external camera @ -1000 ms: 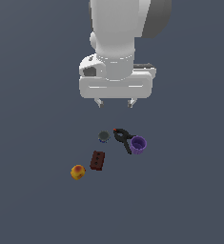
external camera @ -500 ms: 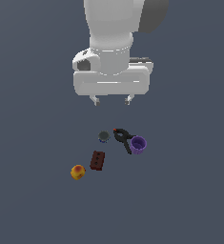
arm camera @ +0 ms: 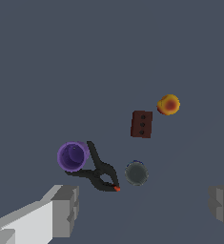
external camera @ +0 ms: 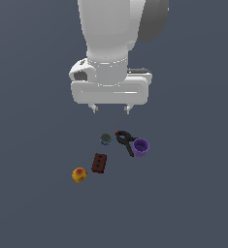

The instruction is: Pick up a designated object from a clutter of objects.

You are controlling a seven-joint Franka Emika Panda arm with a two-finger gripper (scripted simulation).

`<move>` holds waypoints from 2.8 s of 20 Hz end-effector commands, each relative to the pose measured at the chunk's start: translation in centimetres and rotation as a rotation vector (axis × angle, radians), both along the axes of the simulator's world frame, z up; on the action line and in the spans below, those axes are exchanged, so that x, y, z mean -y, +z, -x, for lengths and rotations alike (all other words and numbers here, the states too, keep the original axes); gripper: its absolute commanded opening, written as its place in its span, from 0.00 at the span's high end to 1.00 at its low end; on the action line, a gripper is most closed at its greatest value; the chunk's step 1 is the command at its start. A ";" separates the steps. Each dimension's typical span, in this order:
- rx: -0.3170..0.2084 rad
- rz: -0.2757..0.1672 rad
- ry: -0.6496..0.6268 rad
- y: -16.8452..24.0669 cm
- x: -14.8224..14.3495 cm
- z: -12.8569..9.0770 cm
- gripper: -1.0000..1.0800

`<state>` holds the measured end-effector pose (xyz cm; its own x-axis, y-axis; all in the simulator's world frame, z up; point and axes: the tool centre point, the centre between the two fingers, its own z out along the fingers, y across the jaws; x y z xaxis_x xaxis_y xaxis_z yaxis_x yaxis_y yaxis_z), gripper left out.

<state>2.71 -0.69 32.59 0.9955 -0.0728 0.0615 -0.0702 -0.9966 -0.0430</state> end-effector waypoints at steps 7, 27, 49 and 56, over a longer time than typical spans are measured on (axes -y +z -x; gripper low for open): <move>-0.019 -0.015 -0.159 -4.1 2.7 -3.4 0.04; -0.069 0.000 -0.656 -20.4 12.4 -10.0 0.04; -0.076 0.012 -0.748 -27.1 14.4 -10.4 0.04; -0.076 0.012 -0.750 -29.2 14.4 -10.4 0.04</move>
<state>13.02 -15.11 3.54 0.6807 -0.7326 -0.0018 -0.7326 -0.6807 0.0012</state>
